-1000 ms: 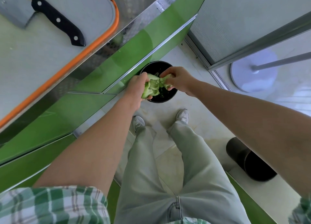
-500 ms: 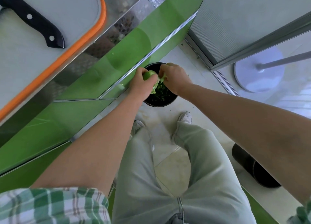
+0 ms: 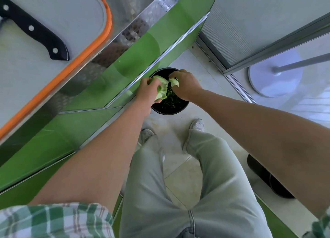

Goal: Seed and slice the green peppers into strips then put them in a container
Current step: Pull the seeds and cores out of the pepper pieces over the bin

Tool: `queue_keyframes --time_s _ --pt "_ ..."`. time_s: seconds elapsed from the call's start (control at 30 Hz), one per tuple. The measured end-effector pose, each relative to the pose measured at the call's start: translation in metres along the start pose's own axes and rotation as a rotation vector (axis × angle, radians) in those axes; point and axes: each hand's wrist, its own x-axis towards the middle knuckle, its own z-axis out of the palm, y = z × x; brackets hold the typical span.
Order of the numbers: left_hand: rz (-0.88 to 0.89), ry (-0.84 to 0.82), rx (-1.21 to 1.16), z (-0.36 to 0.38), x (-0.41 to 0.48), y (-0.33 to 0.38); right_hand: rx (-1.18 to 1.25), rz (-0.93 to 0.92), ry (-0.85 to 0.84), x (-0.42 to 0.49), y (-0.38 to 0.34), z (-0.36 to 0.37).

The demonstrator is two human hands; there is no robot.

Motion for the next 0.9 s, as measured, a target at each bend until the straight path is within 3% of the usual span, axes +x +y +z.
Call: queue_keyframes --time_s 0.17,0.37,0.47,0.57,0.7,0.8,0.9 --pt "-0.077 0.001 -0.141 0.000 -0.005 0.001 0.704 0.204 -0.143 -0.007 -0.003 -0.006" --pt "-0.116 -0.029 -0.200 -0.001 -0.012 0.001 0.843 0.265 -0.105 -0.012 -0.005 -0.003" --pt "-0.125 -0.007 -0.189 -0.003 -0.014 0.000 0.865 0.312 -0.098 -0.015 -0.001 -0.005" --pt "-0.125 0.033 -0.218 -0.004 -0.015 -0.001 0.759 0.354 0.072 -0.014 0.008 -0.005" --pt "-0.135 0.038 -0.246 -0.004 -0.016 -0.001 0.513 0.189 0.190 -0.018 0.005 -0.006" --pt "-0.165 0.028 -0.339 -0.002 -0.018 0.002 0.558 0.075 0.118 -0.020 -0.007 -0.002" --pt "-0.175 -0.010 -0.366 -0.002 -0.022 0.003 0.603 0.137 0.050 -0.018 -0.007 0.006"
